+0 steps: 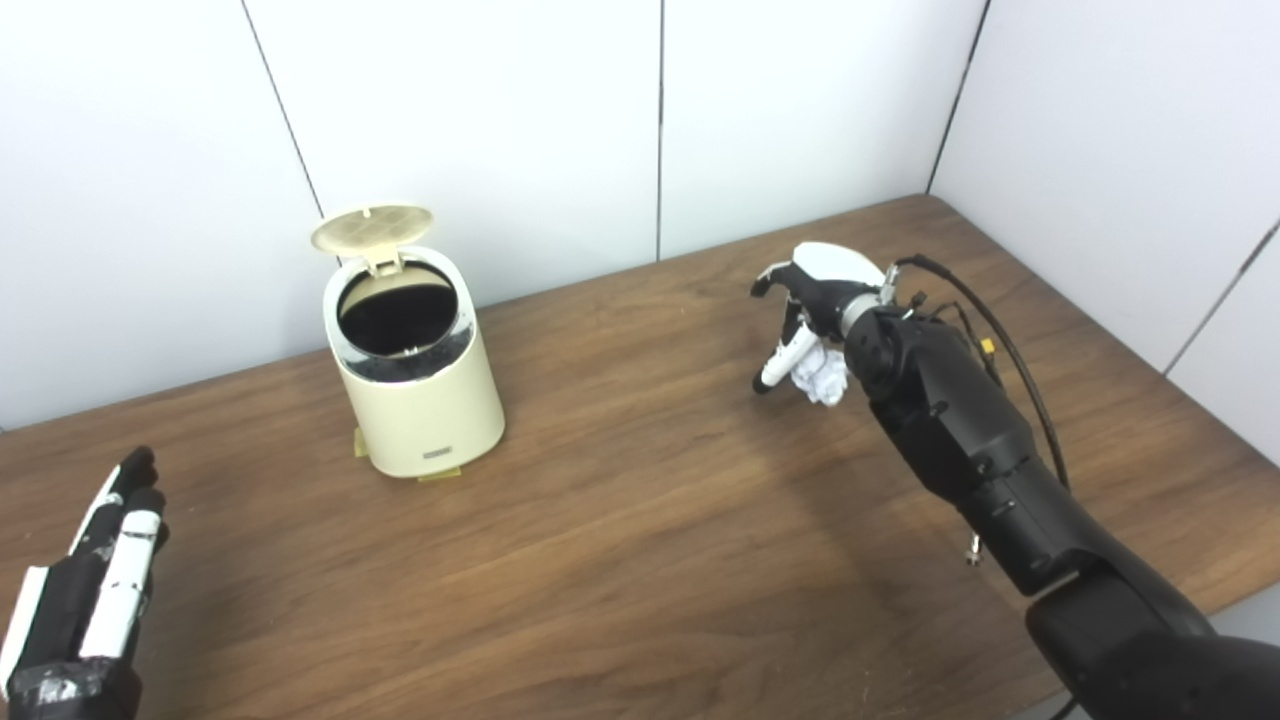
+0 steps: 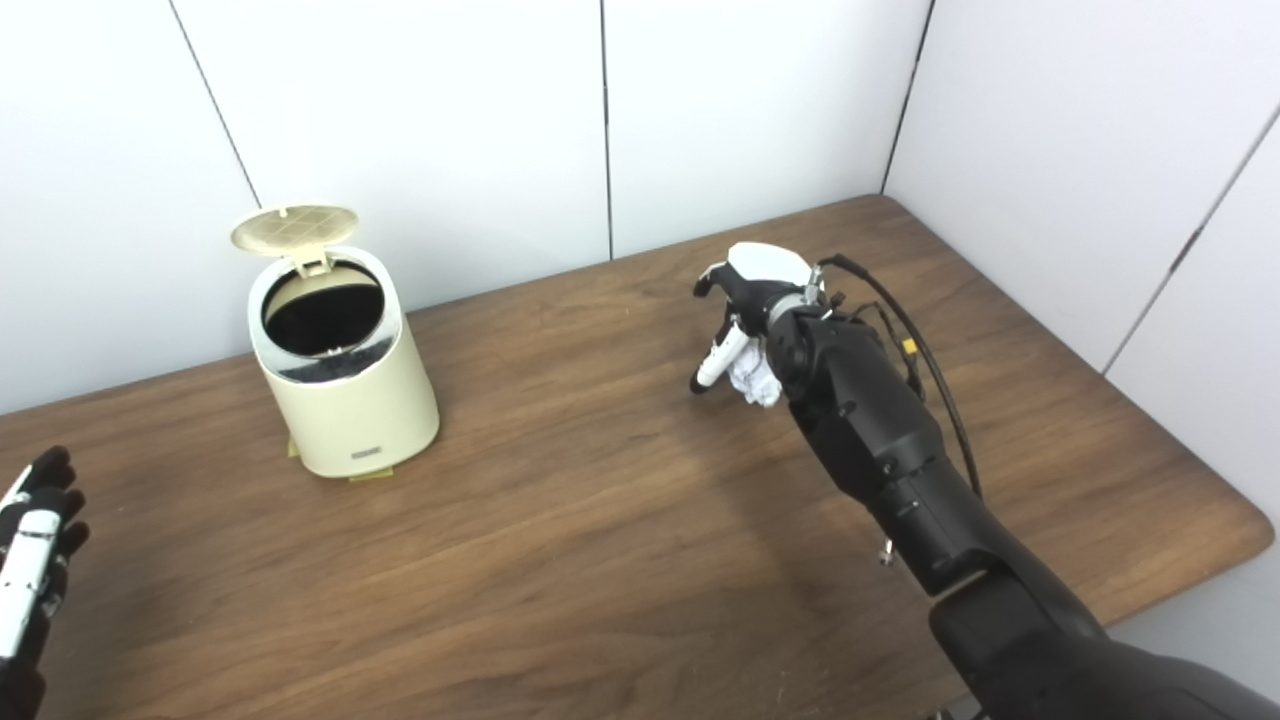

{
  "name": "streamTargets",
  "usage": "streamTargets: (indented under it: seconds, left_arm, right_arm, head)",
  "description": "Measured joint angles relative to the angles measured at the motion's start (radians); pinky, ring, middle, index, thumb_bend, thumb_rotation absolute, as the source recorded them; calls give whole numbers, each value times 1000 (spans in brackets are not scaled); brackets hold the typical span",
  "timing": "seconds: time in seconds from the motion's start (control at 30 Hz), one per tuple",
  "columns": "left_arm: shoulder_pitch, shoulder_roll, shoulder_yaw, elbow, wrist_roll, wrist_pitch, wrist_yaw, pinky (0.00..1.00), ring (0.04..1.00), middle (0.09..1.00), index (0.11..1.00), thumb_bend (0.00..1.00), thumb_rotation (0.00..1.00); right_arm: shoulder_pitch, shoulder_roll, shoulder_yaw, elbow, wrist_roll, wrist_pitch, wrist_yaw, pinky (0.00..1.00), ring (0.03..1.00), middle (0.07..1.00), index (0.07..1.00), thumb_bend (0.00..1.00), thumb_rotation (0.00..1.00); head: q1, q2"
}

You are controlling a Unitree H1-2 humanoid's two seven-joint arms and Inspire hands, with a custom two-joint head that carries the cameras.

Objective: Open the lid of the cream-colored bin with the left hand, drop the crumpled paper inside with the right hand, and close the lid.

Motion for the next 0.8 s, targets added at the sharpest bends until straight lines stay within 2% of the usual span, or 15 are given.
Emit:
streamTargets:
  seconds: [0.03, 0.07, 0.1, 0.13, 0.17, 0.2, 0.27, 0.37, 0.43, 0.67, 0.8]
  left_arm:
    - [0, 0, 1, 2, 0, -2, 0, 1000, 1000, 993, 1000, 340, 716]
    - [1, 0, 1, 5, 0, -8, 1, 1000, 1000, 993, 1000, 340, 716]
    - [2, 0, 0, 9, 0, -15, 1, 1000, 1000, 990, 1000, 329, 716]
    - [3, 0, 0, 13, 0, -25, 1, 1000, 998, 988, 1000, 320, 714]
    - [4, 0, 0, 19, 0, -34, 1, 1000, 997, 987, 1000, 315, 712]
    - [5, 0, 0, 26, 0, -38, 2, 1000, 997, 985, 1000, 318, 712]
    - [7, -1, -3, 30, 0, -39, 3, 1000, 997, 985, 1000, 316, 712]
    - [7, -5, -7, 30, 0, -40, 3, 1000, 1000, 993, 1000, 327, 724]
    - [7, -10, -7, 30, 0, -41, 3, 1000, 1000, 992, 1000, 332, 726]
    - [11, -22, -6, 31, 0, -43, 6, 1000, 1000, 992, 1000, 388, 731]
    - [20, -26, -6, 31, 0, -44, 9, 1000, 998, 990, 1000, 387, 723]
  right_arm:
    - [0, 0, 3, 0, 0, 0, -5, 672, 757, 754, 782, 1000, 248]
    - [0, -1, 10, 0, 0, 0, -15, 672, 757, 754, 782, 1000, 248]
    - [0, -2, 15, 0, 6, -5, -26, 746, 797, 801, 785, 1000, 239]
    - [0, -3, 16, 1, 19, -17, -44, 759, 801, 810, 785, 1000, 227]
    - [1, -5, 16, 4, 34, -41, -72, 765, 803, 815, 785, 1000, 222]
    - [1, -9, 15, 7, 53, -67, -102, 699, 787, 815, 796, 1000, 235]
    - [1, -13, 8, 13, 81, -100, -152, 698, 797, 825, 805, 1000, 239]
    - [2, -15, 1, 15, 106, -118, -208, 632, 763, 798, 805, 1000, 247]
    - [2, -16, -1, 14, 116, -119, -234, 644, 768, 801, 809, 1000, 255]
    - [3, -54, 5, -36, 140, -115, -220, 737, 819, 831, 806, 1000, 265]
    - [10, -89, 16, -93, 136, -71, -180, 713, 832, 845, 815, 1000, 291]
  head:
    - [3, 2]
    - [3, 2]
    - [9, 0]
    - [18, 0]
    - [20, 0]
    - [20, 0]
    - [31, 0]
    - [37, 2]
    - [40, 5]
    - [52, -6]
    - [57, -20]
